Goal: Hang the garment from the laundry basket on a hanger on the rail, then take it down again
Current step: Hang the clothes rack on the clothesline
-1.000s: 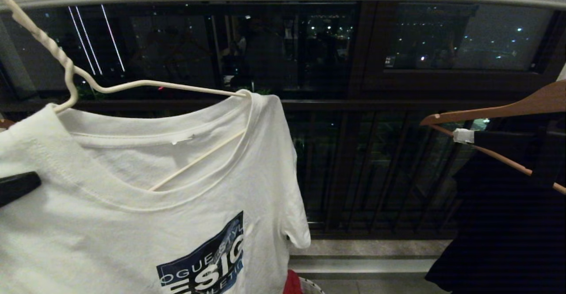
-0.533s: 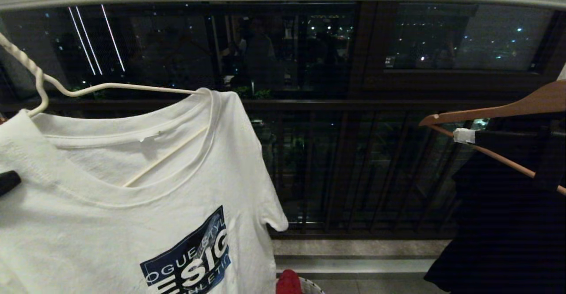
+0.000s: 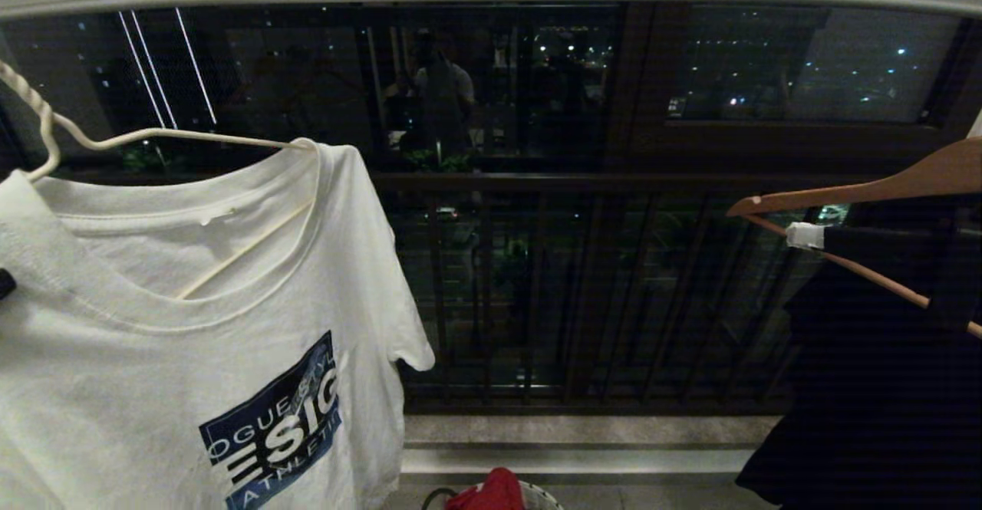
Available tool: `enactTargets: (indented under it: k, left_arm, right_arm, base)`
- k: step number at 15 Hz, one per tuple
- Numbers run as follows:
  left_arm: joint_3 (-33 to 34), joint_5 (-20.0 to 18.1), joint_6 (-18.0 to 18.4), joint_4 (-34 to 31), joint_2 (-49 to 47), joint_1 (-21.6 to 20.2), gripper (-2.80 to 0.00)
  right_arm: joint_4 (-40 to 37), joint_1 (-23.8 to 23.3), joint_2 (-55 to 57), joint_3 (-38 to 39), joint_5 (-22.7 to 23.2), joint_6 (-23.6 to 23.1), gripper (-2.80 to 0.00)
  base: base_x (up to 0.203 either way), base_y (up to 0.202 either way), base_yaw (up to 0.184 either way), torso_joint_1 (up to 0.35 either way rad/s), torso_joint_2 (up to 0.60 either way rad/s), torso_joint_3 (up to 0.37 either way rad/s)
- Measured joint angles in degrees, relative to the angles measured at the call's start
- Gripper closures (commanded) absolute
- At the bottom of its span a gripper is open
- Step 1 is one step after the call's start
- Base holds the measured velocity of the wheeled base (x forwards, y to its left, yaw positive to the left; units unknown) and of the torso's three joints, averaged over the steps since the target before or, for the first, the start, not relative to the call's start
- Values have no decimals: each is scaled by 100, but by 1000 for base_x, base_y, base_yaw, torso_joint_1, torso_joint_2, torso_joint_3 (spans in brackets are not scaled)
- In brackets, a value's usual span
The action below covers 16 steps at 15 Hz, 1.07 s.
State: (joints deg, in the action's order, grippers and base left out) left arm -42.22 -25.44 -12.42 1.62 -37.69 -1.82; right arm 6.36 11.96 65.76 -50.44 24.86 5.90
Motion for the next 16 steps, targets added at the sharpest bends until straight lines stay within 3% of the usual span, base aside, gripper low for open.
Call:
enactTargets:
  k: [5, 8, 16]
  left_arm:
    - [-43, 194, 79, 101, -177, 0, 0]
    - [-1, 391, 105, 508, -347, 0, 0]
    - [-30, 404, 257, 737, -835, 0, 0]
  right_arm:
    - [0, 33, 0, 6, 2, -3, 0]
    - [0, 33, -2, 9, 5, -4, 0]
    - [7, 33, -5, 20, 11, -4, 0]
  base:
    - [0, 0, 0, 0, 0, 0]
    - [0, 0, 0, 0, 0, 0]
    - [0, 0, 0, 0, 0, 0]
